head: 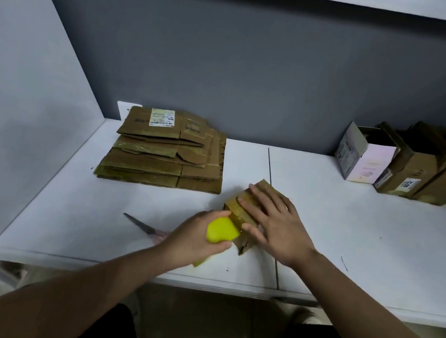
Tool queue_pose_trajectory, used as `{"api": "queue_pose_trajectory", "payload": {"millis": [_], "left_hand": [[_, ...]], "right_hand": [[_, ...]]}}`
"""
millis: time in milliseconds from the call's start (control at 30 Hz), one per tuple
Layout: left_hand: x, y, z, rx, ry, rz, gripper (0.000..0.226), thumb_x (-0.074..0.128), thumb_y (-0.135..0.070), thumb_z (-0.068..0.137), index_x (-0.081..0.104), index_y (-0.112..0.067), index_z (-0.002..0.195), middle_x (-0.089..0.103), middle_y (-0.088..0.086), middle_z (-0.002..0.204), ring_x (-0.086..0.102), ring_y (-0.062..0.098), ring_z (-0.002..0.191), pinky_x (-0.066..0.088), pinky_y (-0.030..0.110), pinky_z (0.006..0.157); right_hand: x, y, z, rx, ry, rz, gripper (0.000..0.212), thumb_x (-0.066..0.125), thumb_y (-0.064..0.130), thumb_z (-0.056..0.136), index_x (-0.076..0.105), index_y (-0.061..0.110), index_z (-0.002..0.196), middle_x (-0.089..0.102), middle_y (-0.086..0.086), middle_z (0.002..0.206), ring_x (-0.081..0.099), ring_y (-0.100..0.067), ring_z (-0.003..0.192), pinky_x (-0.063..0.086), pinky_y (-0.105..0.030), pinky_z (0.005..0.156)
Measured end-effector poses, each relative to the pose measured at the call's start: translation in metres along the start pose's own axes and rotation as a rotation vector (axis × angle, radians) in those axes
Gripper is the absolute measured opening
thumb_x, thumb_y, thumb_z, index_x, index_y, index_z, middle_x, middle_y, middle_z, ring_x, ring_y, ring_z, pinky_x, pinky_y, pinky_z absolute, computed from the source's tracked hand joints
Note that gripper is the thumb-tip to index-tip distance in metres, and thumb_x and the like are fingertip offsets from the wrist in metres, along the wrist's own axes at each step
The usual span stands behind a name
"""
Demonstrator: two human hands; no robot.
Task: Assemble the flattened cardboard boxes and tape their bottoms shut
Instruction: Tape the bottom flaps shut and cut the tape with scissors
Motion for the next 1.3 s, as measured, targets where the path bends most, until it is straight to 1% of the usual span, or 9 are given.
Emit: {"api": "queue_pose_trajectory", "payload": {"millis": [133,200,333,467,667,800,1067,1233,1300], "left_hand": [[0.029,-0.003,0.006,-0.107,-0.040,-0.360,0.061,0.077,-0.030,0.077,0.046,-0.037,0.129,0.061,-0.004,0.123,0.060,0.009,0.104,0.049,0.031,0.093],[0.035,-0.001,0.006,-0.136,-0.064,-0.434,0.058,0.077,-0.024,0.078,0.047,-0.039,0.126,0.064,-0.003,0.116,0.061,0.007,0.099,0.051,0.029,0.089],[0.038,0.002,0.006,-0.189,-0.073,-0.462,0.060,0.076,-0.022,0.079,0.049,-0.031,0.131,0.062,-0.006,0.116,0.060,0.008,0.104,0.050,0.026,0.089],[0.034,0.002,0.003,-0.287,-0.079,-0.552,0.049,0.073,-0.017,0.082,0.050,-0.024,0.125,0.062,-0.006,0.111,0.061,0.003,0.096,0.048,0.013,0.076],[0.028,0.001,0.004,-0.403,-0.008,-0.597,0.032,0.069,-0.027,0.085,0.059,-0.024,0.115,0.068,-0.004,0.103,0.065,0.012,0.090,0.050,0.029,0.078],[0.020,-0.006,0.004,-0.434,0.040,-0.597,0.010,0.067,-0.026,0.086,0.069,-0.019,0.094,0.072,0.001,0.083,0.068,0.017,0.075,0.052,0.027,0.069],[0.018,-0.001,-0.003,-0.632,0.095,-0.657,0.039,0.073,-0.036,0.080,0.068,-0.006,0.103,0.071,0.017,0.098,0.070,0.033,0.087,0.055,0.048,0.085],[0.015,-0.001,0.000,-0.608,0.110,-0.567,0.038,0.071,-0.040,0.082,0.068,-0.004,0.096,0.073,0.016,0.088,0.072,0.025,0.076,0.059,0.037,0.078],[0.014,-0.003,-0.001,-0.569,0.133,-0.520,0.029,0.066,-0.034,0.088,0.064,-0.005,0.084,0.072,0.008,0.069,0.067,0.009,0.053,0.053,0.016,0.054]], "right_hand": [[0.007,-0.017,-0.005,0.004,0.033,0.204,0.074,-0.002,0.065,0.090,0.016,0.030,0.152,0.012,0.007,0.160,0.003,-0.014,0.149,0.002,-0.034,0.121],[0.007,-0.019,-0.003,0.047,0.014,0.327,0.070,0.010,0.058,0.089,0.017,0.029,0.152,0.015,0.009,0.159,0.003,-0.010,0.148,0.002,-0.034,0.121],[0.006,-0.017,0.004,0.206,-0.110,0.422,0.074,0.018,0.066,0.085,0.038,0.028,0.146,0.030,0.009,0.155,0.015,-0.010,0.146,0.007,-0.031,0.120],[0.013,-0.014,0.008,0.222,-0.089,0.293,0.076,0.014,0.070,0.083,0.028,0.034,0.149,0.016,0.009,0.160,0.004,-0.015,0.148,0.009,-0.035,0.119],[0.017,-0.012,0.010,0.194,-0.021,0.166,0.081,0.005,0.071,0.081,0.013,0.033,0.152,0.003,0.007,0.161,-0.004,-0.017,0.149,-0.004,-0.029,0.117],[0.016,-0.014,0.009,0.222,-0.008,0.254,0.081,0.005,0.072,0.079,0.013,0.036,0.152,0.001,0.011,0.161,-0.007,-0.011,0.148,-0.008,-0.027,0.116],[0.015,-0.014,0.009,0.222,0.014,0.284,0.080,0.002,0.072,0.080,0.015,0.037,0.152,0.003,0.012,0.161,-0.006,-0.009,0.148,-0.003,-0.030,0.119],[0.014,-0.013,0.010,0.209,0.014,0.260,0.083,0.002,0.073,0.079,0.013,0.035,0.152,0.003,0.010,0.161,-0.006,-0.011,0.148,-0.003,-0.031,0.119],[0.014,-0.014,0.011,0.210,0.016,0.264,0.082,0.002,0.072,0.079,0.014,0.035,0.152,0.005,0.009,0.161,-0.005,-0.012,0.148,-0.002,-0.031,0.118]]}}
Point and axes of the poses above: each hand's wrist, its own z-axis towards the middle knuckle, its own x-axis out of the palm, y = z × x, the point moved 6 cm from there along z, towards the middle knuckle
